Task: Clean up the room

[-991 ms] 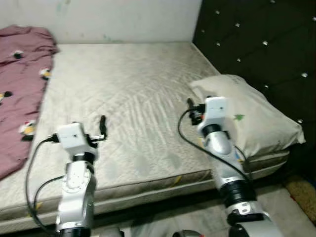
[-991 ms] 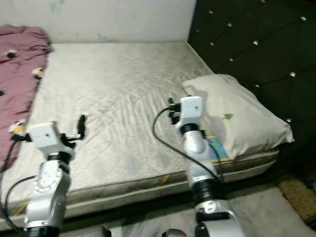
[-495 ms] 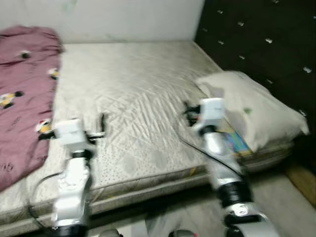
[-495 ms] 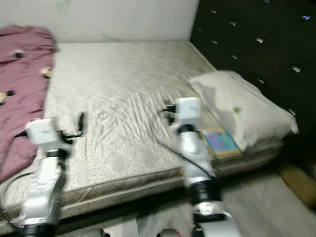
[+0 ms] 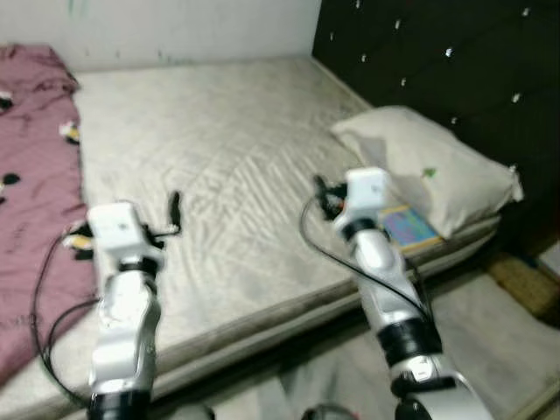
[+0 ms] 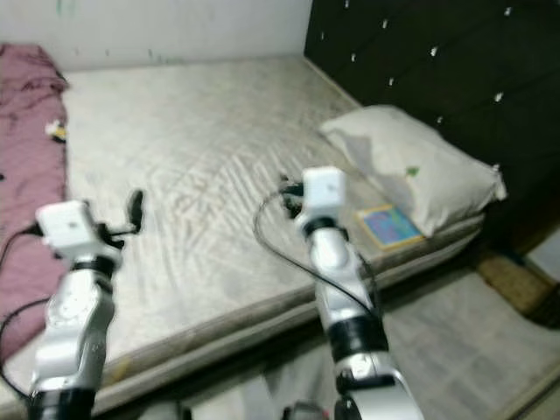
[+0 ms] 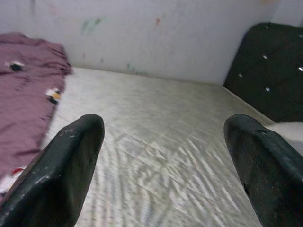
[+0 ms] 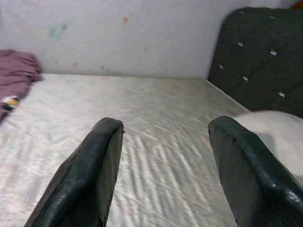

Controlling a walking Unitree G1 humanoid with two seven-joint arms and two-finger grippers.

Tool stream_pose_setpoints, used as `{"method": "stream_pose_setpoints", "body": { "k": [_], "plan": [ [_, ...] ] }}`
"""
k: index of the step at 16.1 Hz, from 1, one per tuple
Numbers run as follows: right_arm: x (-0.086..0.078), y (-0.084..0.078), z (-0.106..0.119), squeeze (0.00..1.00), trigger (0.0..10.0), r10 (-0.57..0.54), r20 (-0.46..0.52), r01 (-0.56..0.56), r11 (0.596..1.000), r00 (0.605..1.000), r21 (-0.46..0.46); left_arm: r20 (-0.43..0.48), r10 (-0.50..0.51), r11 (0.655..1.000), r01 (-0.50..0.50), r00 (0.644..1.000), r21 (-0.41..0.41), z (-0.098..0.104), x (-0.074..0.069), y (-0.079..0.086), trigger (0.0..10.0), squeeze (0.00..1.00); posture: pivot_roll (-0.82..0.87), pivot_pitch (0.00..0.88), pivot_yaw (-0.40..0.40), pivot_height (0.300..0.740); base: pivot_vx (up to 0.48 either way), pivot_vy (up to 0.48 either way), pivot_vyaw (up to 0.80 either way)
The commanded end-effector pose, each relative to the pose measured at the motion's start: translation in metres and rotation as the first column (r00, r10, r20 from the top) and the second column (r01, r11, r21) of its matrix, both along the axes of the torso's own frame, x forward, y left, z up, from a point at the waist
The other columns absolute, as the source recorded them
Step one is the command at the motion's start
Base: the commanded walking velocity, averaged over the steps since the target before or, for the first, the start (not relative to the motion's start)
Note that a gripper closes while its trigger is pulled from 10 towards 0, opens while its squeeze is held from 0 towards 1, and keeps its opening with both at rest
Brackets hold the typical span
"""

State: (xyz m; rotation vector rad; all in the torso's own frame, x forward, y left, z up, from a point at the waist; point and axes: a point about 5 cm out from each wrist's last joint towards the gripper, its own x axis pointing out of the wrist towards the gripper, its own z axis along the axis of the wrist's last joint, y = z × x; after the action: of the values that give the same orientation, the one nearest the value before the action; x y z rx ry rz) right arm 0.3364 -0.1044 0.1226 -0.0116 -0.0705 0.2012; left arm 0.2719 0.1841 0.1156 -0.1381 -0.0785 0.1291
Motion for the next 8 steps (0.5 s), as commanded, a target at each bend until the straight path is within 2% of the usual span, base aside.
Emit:
{"method": "stream_pose_setpoints", "body": {
  "k": [1,4,8],
  "plan": [
    [0.0015,-0.0149,0.0009,0.0,10.0,-0.042,0.001,0.042,0.999,0.999,-0.007,-0.006,-0.032,0.999,0.032,0.999,-0.018,-0.0007,0.0018,-0.0113,10.0,0.0,0.0,0.0,-0.068,0.74,0.0,0.472,0.0],
    [0.0012,-0.012,0.0024,0.0,10.0,-0.023,0.016,0.023,1.0,1.0,-0.021,0.007,-0.031,0.999,0.031,0.999,-0.011,0.0005,0.002,-0.0112,10.0,0.0,0.0,0.0,-0.068,0.74,0.0,0.469,0.0],
    [0.0009,-0.0088,0.0034,0.0,10.0,-0.01,0.03,0.011,0.999,1.0,-0.033,0.007,-0.024,1.0,0.024,1.0,0.011,0.001,0.0028,-0.0102,10.0,0.0,0.0,0.0,-0.07,0.74,0.0,0.0,0.8]
  ]
}}
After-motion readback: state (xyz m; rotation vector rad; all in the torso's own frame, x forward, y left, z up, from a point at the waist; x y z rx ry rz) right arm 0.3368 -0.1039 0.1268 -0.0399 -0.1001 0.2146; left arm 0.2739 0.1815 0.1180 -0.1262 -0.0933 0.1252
